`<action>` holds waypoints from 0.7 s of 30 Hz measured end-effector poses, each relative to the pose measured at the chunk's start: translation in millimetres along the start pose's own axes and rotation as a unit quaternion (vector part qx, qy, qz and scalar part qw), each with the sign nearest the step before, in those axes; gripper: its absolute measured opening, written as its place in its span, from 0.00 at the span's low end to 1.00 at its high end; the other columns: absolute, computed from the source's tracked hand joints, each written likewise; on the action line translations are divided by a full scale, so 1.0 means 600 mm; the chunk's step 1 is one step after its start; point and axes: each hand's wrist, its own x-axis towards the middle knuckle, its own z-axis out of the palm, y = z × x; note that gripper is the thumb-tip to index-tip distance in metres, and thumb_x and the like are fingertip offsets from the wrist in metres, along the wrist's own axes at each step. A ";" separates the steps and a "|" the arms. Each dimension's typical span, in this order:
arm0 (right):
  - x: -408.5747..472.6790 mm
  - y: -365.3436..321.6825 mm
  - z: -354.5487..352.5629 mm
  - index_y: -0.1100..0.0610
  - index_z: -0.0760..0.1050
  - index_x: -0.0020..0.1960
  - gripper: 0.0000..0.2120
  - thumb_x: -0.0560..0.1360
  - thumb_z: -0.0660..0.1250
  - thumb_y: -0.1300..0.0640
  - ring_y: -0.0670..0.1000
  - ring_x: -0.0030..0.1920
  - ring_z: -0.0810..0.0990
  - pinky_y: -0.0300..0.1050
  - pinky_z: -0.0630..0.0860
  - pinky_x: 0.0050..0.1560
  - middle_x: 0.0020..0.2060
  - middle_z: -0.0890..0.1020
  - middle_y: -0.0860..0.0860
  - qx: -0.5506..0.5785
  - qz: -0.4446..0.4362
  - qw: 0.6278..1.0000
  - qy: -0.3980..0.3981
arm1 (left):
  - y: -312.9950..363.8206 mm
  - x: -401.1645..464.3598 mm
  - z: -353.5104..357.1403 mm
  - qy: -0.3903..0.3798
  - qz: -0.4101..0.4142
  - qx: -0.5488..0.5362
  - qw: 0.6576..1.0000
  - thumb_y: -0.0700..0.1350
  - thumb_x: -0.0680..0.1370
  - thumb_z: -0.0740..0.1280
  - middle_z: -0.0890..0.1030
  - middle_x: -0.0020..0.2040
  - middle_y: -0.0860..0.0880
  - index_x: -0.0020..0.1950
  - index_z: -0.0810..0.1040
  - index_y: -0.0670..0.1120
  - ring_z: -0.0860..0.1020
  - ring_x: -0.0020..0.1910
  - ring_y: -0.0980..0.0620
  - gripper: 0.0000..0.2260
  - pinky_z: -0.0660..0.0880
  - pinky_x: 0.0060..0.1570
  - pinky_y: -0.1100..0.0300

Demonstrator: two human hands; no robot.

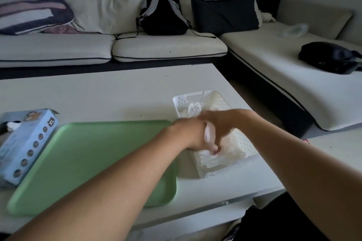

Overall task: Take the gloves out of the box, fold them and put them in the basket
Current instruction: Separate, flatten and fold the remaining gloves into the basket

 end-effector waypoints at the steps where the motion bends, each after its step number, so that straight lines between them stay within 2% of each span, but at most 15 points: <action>1: -0.006 -0.007 -0.017 0.50 0.53 0.80 0.58 0.60 0.85 0.50 0.54 0.70 0.71 0.48 0.73 0.64 0.74 0.66 0.48 -0.003 0.011 1.000 0.010 | -0.019 -0.016 -0.013 0.030 0.010 -0.033 0.999 0.69 0.73 0.69 0.78 0.69 0.51 0.74 0.72 0.51 0.77 0.65 0.48 0.34 0.74 0.62 0.52; 4: -0.047 -0.031 -0.064 0.48 0.58 0.79 0.50 0.65 0.81 0.45 0.54 0.68 0.74 0.51 0.72 0.66 0.72 0.71 0.48 -0.055 0.061 0.993 0.085 | -0.097 -0.089 -0.055 0.104 0.012 -0.096 0.990 0.65 0.76 0.69 0.72 0.75 0.53 0.76 0.70 0.54 0.72 0.72 0.50 0.31 0.70 0.70 0.53; 6: -0.072 -0.077 -0.083 0.45 0.63 0.77 0.41 0.69 0.77 0.40 0.54 0.67 0.75 0.52 0.72 0.65 0.69 0.74 0.47 -0.085 0.045 0.981 0.165 | -0.177 -0.158 -0.063 0.128 -0.038 -0.117 0.984 0.63 0.77 0.69 0.73 0.74 0.53 0.74 0.72 0.55 0.72 0.72 0.50 0.27 0.69 0.70 0.54; 8: -0.081 -0.146 -0.087 0.45 0.69 0.73 0.31 0.73 0.73 0.41 0.51 0.64 0.76 0.49 0.73 0.63 0.65 0.78 0.46 -0.047 -0.061 0.976 0.202 | -0.263 -0.225 -0.049 0.161 -0.098 -0.135 0.973 0.58 0.78 0.71 0.75 0.71 0.52 0.72 0.74 0.54 0.73 0.70 0.50 0.24 0.69 0.67 0.56; 10: -0.073 -0.234 -0.072 0.48 0.75 0.68 0.21 0.76 0.71 0.46 0.47 0.59 0.79 0.46 0.76 0.61 0.61 0.81 0.46 0.055 -0.197 0.961 0.186 | -0.344 -0.292 -0.024 0.206 -0.159 -0.147 0.954 0.53 0.76 0.74 0.77 0.70 0.50 0.70 0.76 0.51 0.74 0.69 0.49 0.23 0.68 0.64 0.58; 12: -0.053 -0.330 -0.043 0.49 0.76 0.68 0.18 0.79 0.69 0.49 0.45 0.60 0.79 0.41 0.75 0.63 0.62 0.81 0.45 0.091 -0.277 0.942 0.167 | -0.424 -0.359 0.003 0.244 -0.243 -0.141 0.928 0.50 0.73 0.78 0.77 0.70 0.47 0.70 0.77 0.47 0.74 0.69 0.45 0.26 0.68 0.65 0.57; 15: -0.010 -0.457 -0.009 0.51 0.75 0.70 0.17 0.82 0.64 0.52 0.47 0.65 0.76 0.41 0.70 0.67 0.67 0.78 0.46 0.069 -0.343 0.912 0.213 | -0.521 -0.438 0.034 0.247 -0.365 -0.134 0.887 0.58 0.69 0.78 0.75 0.68 0.44 0.69 0.75 0.50 0.73 0.67 0.39 0.31 0.72 0.64 0.49; 18: 0.039 -0.584 -0.019 0.55 0.78 0.66 0.15 0.80 0.65 0.57 0.53 0.60 0.80 0.46 0.74 0.62 0.62 0.81 0.51 0.155 -0.362 0.883 0.255 | -0.578 -0.488 0.066 0.216 -0.468 -0.198 0.834 0.71 0.71 0.66 0.75 0.66 0.40 0.68 0.72 0.45 0.75 0.63 0.37 0.37 0.74 0.55 0.50; 21: 0.098 -0.685 -0.062 0.54 0.79 0.65 0.15 0.80 0.64 0.58 0.55 0.57 0.81 0.45 0.75 0.59 0.61 0.82 0.53 0.197 -0.309 0.890 0.270 | -0.597 -0.499 0.099 0.164 -0.514 -0.305 0.785 0.67 0.79 0.60 0.75 0.66 0.39 0.73 0.68 0.40 0.78 0.60 0.37 0.35 0.80 0.54 0.49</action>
